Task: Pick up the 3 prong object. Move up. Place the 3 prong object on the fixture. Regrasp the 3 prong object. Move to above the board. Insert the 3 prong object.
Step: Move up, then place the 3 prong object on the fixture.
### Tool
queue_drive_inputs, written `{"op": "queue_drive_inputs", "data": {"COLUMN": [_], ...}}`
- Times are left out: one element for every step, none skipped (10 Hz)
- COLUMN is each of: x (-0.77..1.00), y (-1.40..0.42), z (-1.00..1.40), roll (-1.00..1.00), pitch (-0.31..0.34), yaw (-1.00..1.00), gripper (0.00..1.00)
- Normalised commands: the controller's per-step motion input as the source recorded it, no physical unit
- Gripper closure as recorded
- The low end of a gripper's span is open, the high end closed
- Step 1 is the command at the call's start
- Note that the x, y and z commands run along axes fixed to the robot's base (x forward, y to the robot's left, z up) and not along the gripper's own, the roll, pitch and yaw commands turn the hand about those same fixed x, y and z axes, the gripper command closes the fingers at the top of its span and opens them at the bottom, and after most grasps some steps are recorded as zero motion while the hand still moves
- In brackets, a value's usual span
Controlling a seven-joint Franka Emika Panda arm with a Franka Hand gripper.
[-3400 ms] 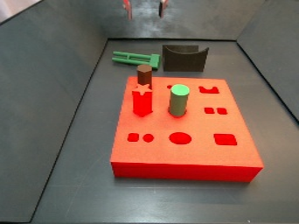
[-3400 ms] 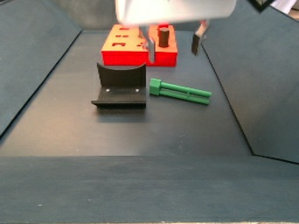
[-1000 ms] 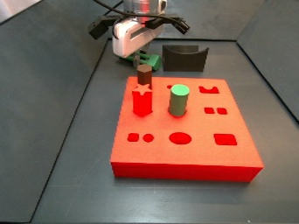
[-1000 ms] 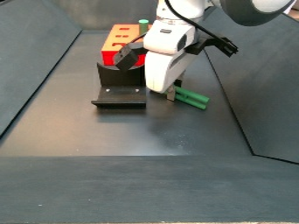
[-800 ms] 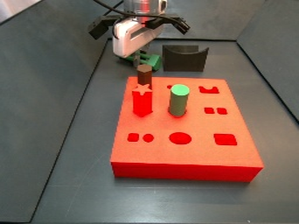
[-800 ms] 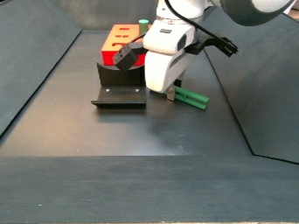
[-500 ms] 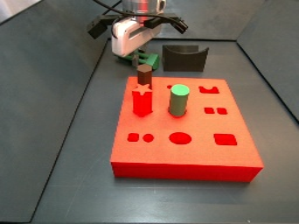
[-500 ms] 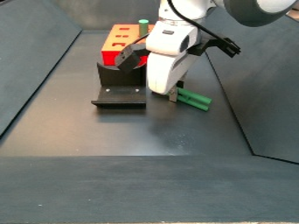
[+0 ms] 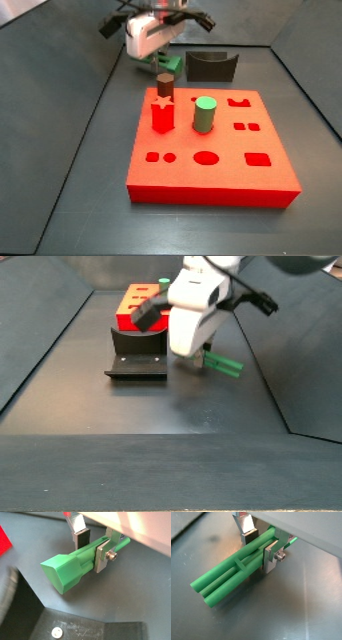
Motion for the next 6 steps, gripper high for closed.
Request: {"op": "queue_drive_inputs", "data": {"x": [0.01, 0.00, 0.00, 0.00, -0.01, -0.02], "y": [-0.03, -0.02, 0.00, 0.00, 0.01, 0.01], "z": [0.55, 0.40, 1.00, 1.00, 1.00, 1.00], "roll": [0.01, 0.02, 0.00, 0.01, 0.02, 0.03], "pitch": [0.054, 0.061, 0.000, -0.006, 0.005, 0.012], "yaw": [-0.02, -0.02, 0.00, 0.00, 0.00, -0.01], "gripper": [1.00, 1.00, 1.00, 1.00, 1.00, 1.00]}}
